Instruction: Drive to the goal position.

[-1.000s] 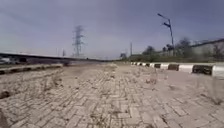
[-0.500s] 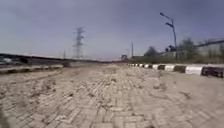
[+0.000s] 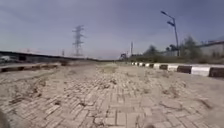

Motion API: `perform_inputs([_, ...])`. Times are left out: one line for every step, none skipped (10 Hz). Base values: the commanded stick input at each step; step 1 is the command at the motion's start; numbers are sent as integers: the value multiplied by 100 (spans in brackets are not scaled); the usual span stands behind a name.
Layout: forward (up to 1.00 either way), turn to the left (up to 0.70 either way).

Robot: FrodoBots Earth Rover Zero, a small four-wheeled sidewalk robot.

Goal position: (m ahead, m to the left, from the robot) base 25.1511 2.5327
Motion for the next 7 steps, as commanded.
perform_inputs([100, 0])
perform_inputs([100, 0])
perform_inputs([100, 0])
perform_inputs([100, 0])
perform_inputs([100, 0])
perform_inputs([100, 0])
perform_inputs([100, 0])
